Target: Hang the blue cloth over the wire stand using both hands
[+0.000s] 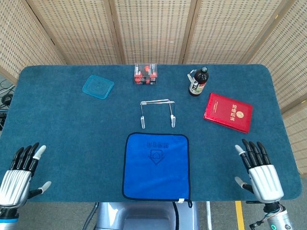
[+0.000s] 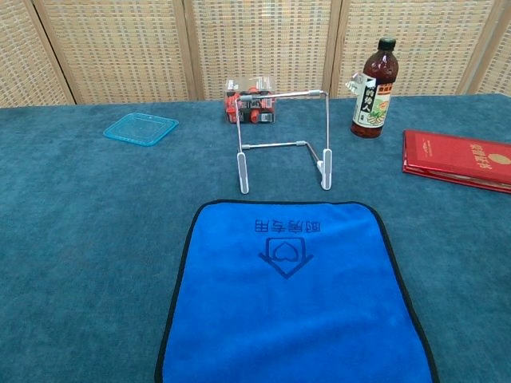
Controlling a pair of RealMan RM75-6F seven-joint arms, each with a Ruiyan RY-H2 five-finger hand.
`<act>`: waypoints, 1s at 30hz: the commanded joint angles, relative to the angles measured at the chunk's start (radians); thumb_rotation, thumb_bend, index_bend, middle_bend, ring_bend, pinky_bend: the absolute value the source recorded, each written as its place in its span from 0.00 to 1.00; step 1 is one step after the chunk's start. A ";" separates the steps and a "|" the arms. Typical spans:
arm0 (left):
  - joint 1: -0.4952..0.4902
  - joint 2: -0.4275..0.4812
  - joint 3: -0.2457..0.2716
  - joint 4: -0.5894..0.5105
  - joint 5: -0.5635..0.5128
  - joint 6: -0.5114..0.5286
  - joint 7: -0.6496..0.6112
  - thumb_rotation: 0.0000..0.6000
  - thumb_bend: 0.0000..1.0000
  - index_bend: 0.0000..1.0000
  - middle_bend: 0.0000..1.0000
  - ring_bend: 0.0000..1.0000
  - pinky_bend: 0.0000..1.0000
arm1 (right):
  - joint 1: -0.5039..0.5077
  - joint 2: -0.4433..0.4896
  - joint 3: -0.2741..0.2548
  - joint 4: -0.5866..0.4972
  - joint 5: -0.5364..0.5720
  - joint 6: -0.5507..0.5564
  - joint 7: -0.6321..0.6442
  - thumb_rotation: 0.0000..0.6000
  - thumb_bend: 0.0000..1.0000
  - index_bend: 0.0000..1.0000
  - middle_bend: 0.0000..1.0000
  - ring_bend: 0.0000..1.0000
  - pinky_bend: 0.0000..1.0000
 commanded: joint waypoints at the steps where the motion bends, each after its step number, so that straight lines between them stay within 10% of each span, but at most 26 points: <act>1: -0.005 -0.002 -0.007 0.002 -0.011 -0.006 -0.002 1.00 0.01 0.00 0.00 0.00 0.00 | 0.085 -0.052 0.006 0.126 -0.115 -0.019 0.065 1.00 0.00 0.15 0.07 0.00 0.00; 30: -0.062 -0.065 -0.075 0.048 -0.139 -0.076 0.032 1.00 0.01 0.00 0.00 0.00 0.00 | 0.461 -0.406 -0.034 0.794 -0.268 -0.168 0.282 1.00 0.00 0.21 0.16 0.00 0.02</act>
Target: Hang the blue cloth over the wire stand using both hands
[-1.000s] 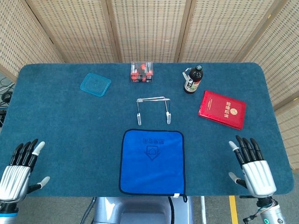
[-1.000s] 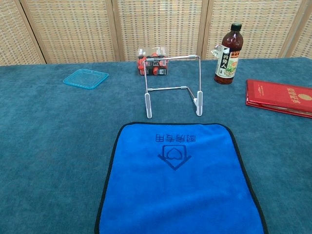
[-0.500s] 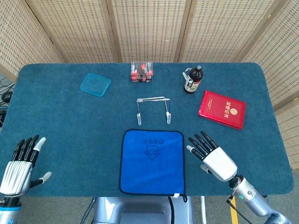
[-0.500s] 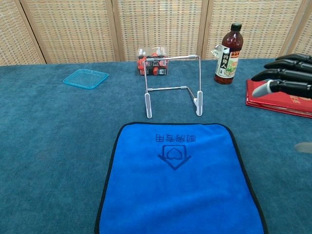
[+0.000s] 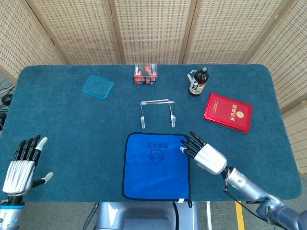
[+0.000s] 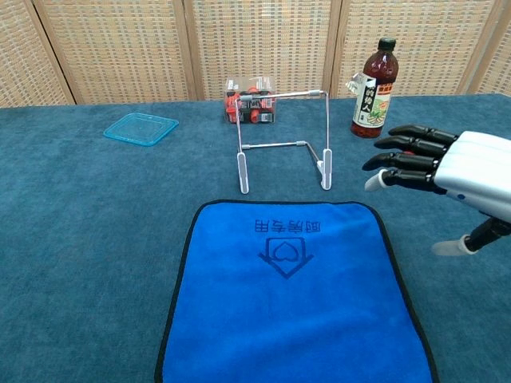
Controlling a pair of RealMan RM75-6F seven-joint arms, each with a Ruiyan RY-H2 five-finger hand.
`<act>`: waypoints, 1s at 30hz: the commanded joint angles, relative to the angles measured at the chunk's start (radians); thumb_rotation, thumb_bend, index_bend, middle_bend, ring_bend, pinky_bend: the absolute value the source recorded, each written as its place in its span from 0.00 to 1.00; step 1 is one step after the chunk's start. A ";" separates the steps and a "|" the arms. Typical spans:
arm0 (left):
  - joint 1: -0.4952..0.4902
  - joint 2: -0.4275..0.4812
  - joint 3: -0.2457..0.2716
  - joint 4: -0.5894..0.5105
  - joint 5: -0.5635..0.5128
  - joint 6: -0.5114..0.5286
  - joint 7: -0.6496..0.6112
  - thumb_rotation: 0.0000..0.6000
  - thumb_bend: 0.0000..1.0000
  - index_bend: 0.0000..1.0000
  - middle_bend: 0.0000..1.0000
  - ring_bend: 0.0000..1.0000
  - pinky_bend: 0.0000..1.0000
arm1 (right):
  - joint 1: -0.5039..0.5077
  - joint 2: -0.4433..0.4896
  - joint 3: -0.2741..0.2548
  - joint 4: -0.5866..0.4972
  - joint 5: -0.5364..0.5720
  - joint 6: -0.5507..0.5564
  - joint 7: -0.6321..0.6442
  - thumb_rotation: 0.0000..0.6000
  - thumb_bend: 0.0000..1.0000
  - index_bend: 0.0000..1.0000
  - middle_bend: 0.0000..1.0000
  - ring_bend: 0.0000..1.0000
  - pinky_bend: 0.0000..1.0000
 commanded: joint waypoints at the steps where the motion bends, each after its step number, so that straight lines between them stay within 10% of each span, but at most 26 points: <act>1: -0.005 -0.002 -0.003 0.000 -0.014 -0.010 -0.001 1.00 0.01 0.00 0.00 0.00 0.00 | 0.023 -0.032 -0.026 0.041 -0.011 -0.001 0.003 1.00 0.00 0.21 0.16 0.00 0.02; 30: -0.017 -0.007 0.002 0.004 -0.041 -0.013 0.008 1.00 0.01 0.00 0.00 0.00 0.00 | 0.081 -0.153 -0.126 0.230 0.034 -0.018 -0.017 1.00 0.00 0.22 0.17 0.01 0.04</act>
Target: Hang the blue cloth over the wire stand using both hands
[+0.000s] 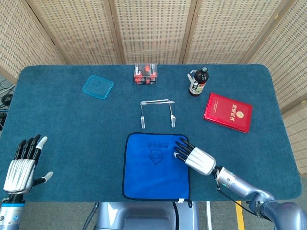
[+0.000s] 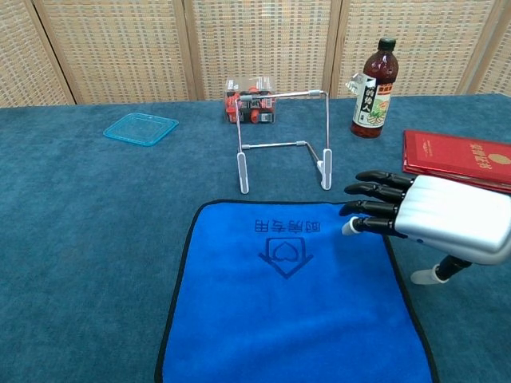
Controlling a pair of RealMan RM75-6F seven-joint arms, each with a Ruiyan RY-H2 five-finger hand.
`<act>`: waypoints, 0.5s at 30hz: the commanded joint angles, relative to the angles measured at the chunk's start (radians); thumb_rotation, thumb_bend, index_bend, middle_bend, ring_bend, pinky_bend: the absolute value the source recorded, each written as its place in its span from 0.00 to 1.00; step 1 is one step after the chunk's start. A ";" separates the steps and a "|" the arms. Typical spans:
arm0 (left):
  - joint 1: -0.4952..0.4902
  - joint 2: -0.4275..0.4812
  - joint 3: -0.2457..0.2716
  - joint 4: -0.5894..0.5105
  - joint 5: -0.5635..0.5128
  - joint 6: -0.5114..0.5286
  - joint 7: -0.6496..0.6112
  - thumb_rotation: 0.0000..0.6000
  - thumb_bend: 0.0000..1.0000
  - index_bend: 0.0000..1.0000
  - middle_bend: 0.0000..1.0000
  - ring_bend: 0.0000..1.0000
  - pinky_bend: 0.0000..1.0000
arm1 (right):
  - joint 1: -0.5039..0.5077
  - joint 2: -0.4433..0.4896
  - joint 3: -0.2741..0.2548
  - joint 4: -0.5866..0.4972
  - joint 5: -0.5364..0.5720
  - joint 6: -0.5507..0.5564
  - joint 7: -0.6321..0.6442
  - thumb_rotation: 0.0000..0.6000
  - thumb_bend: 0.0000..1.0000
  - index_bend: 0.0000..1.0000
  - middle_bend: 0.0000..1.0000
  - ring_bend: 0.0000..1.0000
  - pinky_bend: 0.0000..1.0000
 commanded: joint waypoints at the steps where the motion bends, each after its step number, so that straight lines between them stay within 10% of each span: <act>1: -0.001 -0.001 0.000 0.001 -0.002 0.001 0.001 1.00 0.01 0.00 0.00 0.00 0.00 | 0.009 -0.009 -0.010 0.002 0.003 0.000 -0.006 1.00 0.00 0.22 0.17 0.01 0.04; 15: -0.006 -0.003 0.003 0.003 -0.011 0.000 0.003 1.00 0.01 0.00 0.00 0.00 0.00 | 0.035 -0.049 -0.022 -0.017 0.044 -0.006 -0.001 1.00 0.00 0.24 0.18 0.02 0.05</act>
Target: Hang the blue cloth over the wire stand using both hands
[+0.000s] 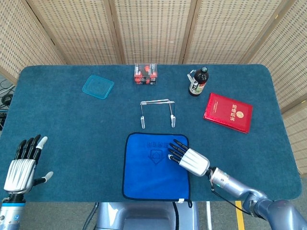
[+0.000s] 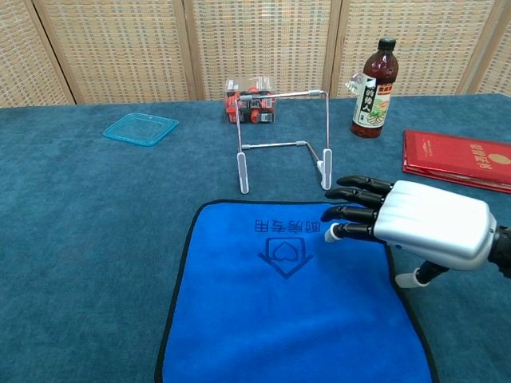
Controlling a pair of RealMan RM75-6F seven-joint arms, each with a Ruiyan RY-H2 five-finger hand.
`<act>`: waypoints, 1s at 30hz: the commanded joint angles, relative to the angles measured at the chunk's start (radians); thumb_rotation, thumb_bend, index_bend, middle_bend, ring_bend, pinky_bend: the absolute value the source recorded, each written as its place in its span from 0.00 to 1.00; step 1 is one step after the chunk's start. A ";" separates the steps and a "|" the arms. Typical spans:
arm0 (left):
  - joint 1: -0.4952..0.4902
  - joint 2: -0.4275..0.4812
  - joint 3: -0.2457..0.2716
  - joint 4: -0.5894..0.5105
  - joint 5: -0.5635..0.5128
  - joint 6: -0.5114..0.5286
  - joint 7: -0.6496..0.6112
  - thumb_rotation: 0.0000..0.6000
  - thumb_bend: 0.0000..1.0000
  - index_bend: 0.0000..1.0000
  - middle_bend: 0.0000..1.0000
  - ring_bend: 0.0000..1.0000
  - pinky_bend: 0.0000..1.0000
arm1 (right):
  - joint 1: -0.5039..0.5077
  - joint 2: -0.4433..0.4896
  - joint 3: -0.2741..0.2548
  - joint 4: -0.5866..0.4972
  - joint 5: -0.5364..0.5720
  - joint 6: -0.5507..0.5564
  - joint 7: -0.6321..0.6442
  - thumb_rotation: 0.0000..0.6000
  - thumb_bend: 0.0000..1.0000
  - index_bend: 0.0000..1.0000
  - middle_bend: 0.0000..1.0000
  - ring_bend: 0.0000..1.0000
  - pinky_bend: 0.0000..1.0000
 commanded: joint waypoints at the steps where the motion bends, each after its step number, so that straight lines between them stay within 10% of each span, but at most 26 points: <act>1: 0.000 0.000 0.000 0.000 -0.001 -0.001 -0.001 1.00 0.01 0.00 0.00 0.00 0.00 | 0.005 -0.009 0.003 -0.003 0.008 -0.003 0.001 1.00 0.00 0.24 0.18 0.02 0.05; 30: -0.008 -0.002 0.005 0.001 -0.015 -0.004 0.000 1.00 0.01 0.00 0.00 0.00 0.00 | 0.014 -0.075 0.015 0.046 0.101 0.023 0.095 1.00 0.41 0.33 0.20 0.04 0.07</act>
